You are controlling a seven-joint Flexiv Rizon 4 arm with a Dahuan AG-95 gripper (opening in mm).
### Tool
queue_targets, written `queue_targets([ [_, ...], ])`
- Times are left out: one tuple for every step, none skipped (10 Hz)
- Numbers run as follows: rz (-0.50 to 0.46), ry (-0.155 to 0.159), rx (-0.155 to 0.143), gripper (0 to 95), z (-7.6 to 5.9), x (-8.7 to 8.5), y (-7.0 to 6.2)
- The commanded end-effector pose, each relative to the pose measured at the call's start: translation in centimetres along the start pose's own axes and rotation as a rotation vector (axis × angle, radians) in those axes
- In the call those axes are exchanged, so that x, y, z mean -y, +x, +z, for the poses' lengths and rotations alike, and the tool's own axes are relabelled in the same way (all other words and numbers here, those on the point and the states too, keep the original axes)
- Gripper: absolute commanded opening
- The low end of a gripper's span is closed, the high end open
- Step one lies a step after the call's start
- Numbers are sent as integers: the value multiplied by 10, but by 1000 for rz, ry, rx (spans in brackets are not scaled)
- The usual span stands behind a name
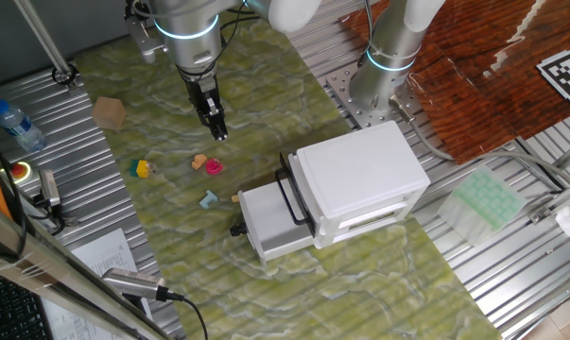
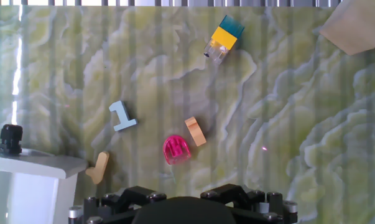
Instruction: Put things in the drawer
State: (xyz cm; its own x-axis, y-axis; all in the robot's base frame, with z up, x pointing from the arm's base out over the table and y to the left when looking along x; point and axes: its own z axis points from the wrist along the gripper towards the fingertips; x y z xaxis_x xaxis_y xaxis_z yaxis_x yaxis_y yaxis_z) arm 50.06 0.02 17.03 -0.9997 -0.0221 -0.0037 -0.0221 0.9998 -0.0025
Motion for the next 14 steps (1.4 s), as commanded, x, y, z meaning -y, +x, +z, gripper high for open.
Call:
queue_targets([
  [-126,25,38,0,0,0,1],
  [-126,25,39,0,0,0,1],
  [-123,24,39,0,0,0,1],
  [-118,22,37,0,0,0,1],
  [-114,21,37,0,0,0,1],
  [-116,21,38,0,0,0,1],
  [-118,21,39,0,0,0,1],
  [-119,21,39,0,0,0,1],
  [-119,21,39,0,0,0,1],
  [-115,19,39,0,0,0,1],
  [-114,19,40,0,1,0,0],
  [-115,21,41,0,3,1,0],
  [-115,21,41,0,4,1,-1],
  [-127,21,41,0,7,2,-4],
])
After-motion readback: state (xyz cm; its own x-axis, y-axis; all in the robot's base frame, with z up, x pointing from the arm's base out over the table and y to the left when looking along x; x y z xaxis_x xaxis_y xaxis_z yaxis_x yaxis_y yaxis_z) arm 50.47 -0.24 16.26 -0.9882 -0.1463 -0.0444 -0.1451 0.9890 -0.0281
